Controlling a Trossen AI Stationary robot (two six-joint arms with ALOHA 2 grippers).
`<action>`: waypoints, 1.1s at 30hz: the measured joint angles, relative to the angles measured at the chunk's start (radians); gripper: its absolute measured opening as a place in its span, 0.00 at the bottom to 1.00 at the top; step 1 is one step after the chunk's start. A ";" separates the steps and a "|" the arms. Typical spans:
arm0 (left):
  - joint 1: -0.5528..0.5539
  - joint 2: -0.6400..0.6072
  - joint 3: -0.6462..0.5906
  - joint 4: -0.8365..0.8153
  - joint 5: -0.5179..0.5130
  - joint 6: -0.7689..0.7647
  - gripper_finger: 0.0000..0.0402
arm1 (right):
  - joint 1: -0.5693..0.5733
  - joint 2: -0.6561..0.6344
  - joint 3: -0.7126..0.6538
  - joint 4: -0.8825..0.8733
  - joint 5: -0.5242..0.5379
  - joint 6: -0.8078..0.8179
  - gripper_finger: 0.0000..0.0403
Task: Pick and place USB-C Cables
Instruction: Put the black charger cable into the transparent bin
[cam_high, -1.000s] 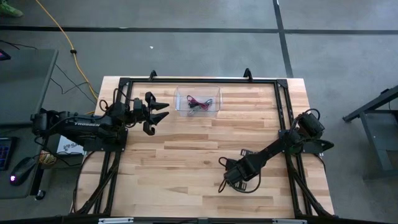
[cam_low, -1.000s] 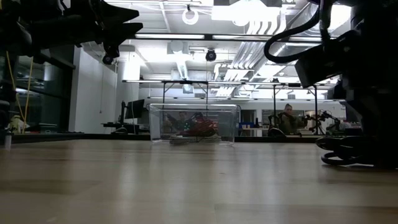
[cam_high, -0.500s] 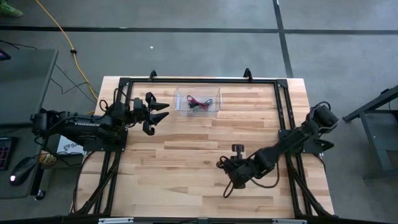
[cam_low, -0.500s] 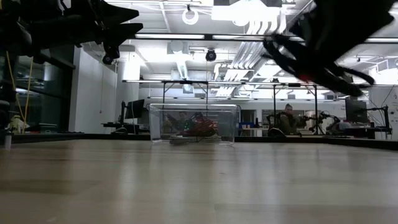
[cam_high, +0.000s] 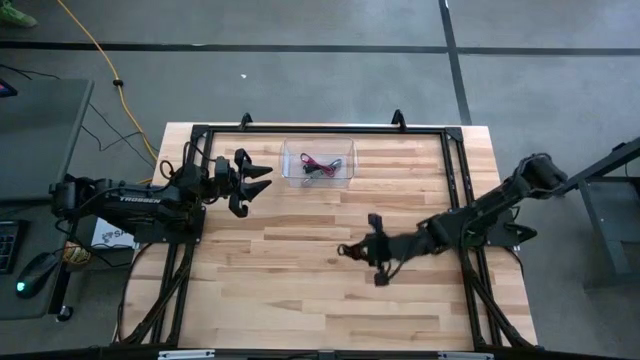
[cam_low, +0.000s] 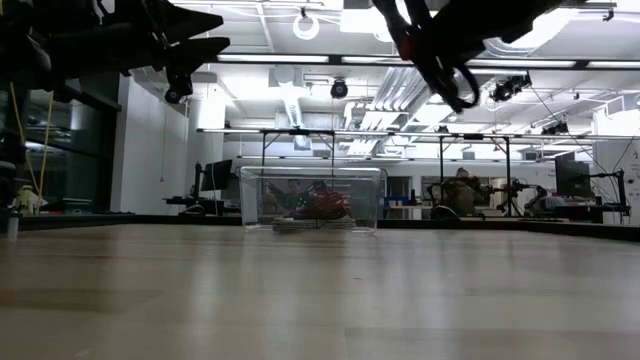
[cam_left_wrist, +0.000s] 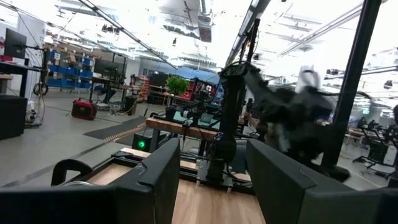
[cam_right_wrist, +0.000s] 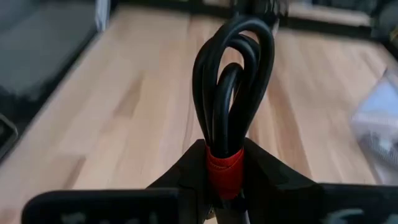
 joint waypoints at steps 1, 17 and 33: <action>0.000 0.000 0.000 0.001 0.000 0.000 0.41 | -0.021 -0.020 -0.034 0.061 -0.018 -0.021 0.14; 0.000 0.000 0.000 0.000 -0.002 0.026 0.41 | -0.309 -0.080 -0.098 0.423 -0.215 -0.224 0.14; 0.000 0.000 0.000 -0.001 -0.002 0.023 0.41 | -0.421 -0.079 -0.152 0.621 -0.288 -0.182 0.14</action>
